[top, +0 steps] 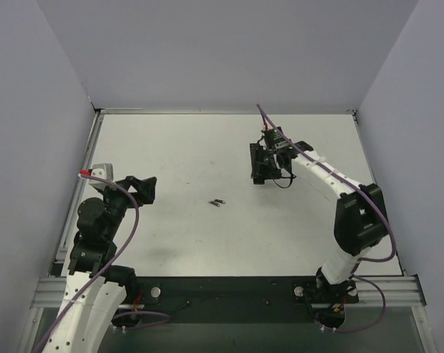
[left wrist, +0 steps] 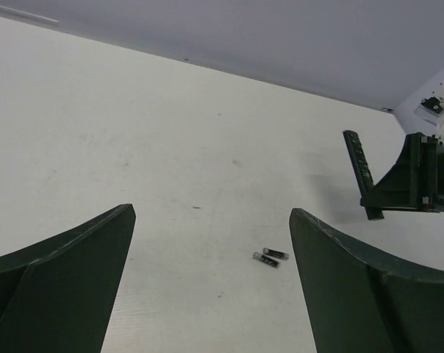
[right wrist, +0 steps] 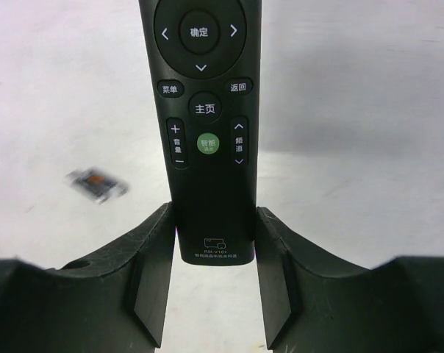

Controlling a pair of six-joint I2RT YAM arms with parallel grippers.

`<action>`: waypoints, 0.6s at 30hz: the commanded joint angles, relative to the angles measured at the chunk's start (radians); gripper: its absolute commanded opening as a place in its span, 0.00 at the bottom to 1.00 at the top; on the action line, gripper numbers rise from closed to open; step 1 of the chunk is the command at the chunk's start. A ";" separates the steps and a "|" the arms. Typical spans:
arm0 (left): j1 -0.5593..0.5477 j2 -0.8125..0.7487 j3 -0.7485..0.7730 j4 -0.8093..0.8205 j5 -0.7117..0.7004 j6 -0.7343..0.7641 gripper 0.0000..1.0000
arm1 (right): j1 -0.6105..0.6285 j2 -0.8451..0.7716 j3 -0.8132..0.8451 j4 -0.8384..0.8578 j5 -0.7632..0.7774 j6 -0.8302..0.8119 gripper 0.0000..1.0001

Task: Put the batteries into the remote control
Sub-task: Pick up the remote control from the center of the board, then turn over the remote control.

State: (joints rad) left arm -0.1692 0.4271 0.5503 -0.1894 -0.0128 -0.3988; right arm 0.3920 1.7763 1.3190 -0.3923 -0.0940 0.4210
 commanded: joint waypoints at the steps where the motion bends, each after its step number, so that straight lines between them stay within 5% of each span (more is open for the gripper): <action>1: -0.003 0.076 -0.003 0.226 0.271 -0.126 0.97 | 0.083 -0.227 -0.113 0.137 -0.165 0.024 0.00; 7: -0.015 0.199 -0.079 0.528 0.474 -0.273 0.97 | 0.189 -0.440 -0.322 0.384 -0.351 0.042 0.00; 18: -0.217 0.413 -0.118 0.886 0.493 -0.366 0.98 | 0.335 -0.592 -0.509 0.786 -0.584 0.111 0.00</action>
State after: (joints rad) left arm -0.3378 0.7986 0.4232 0.4866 0.4408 -0.7216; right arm 0.7219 1.2285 0.8246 0.1673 -0.5610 0.4946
